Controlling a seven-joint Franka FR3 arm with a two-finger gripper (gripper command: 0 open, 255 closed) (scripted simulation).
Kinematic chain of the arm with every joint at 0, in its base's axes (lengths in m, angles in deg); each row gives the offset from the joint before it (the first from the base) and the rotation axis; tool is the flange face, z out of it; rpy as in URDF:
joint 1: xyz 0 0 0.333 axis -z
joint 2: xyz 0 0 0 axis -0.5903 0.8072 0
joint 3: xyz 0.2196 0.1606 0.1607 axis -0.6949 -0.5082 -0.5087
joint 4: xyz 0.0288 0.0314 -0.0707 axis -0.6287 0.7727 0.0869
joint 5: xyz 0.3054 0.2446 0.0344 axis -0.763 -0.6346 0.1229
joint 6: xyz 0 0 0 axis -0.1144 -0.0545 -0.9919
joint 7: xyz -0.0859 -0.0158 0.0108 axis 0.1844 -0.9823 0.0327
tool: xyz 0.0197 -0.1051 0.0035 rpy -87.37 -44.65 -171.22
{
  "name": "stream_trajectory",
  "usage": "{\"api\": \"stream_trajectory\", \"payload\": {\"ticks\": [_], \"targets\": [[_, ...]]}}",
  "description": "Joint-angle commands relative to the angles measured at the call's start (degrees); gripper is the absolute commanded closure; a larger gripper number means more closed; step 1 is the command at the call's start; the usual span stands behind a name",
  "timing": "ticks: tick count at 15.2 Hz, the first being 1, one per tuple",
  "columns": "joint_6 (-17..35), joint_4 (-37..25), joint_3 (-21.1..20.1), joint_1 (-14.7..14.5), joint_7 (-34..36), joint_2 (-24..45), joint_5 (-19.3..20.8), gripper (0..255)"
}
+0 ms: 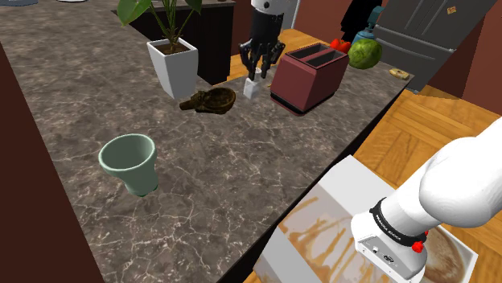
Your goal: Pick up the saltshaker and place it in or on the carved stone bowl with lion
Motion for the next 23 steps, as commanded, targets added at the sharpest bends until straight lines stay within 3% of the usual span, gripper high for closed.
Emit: {"api": "stream_trajectory", "payload": {"ticks": [1,6,10,16,19,23], "targets": [[-1.5,-1.3,0.0,0.0,0.1,-0.1,0.0,255],[-4.9,-4.5,0.0,0.0,0.0,-0.4,0.0,255],[-8.5,-17.3,-1.2,-0.9,2.7,9.0,2.2,255],[-17.4,-42.1,-2.2,-4.2,6.2,25.5,6.5,255],[-25.7,-62.4,-2.0,-7.8,7.2,37.7,9.3,255],[-21.1,-55.6,-2.0,-7.0,7.2,35.4,8.8,255]]}}
